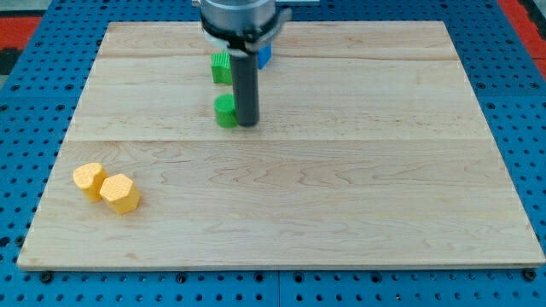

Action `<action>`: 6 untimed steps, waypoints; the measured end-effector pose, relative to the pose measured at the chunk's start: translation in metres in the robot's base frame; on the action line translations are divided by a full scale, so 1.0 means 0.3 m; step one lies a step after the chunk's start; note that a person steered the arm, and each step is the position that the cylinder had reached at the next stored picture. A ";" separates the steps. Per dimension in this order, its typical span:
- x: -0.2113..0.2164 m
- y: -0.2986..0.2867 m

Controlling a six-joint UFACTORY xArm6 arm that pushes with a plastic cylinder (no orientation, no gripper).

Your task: Slide the green circle closer to the green star

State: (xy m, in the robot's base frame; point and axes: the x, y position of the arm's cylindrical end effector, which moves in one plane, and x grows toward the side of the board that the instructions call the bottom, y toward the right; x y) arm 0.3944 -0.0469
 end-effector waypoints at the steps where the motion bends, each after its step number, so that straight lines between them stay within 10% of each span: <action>1: 0.123 0.014; 5: -0.104 -0.088; 6: 0.213 -0.097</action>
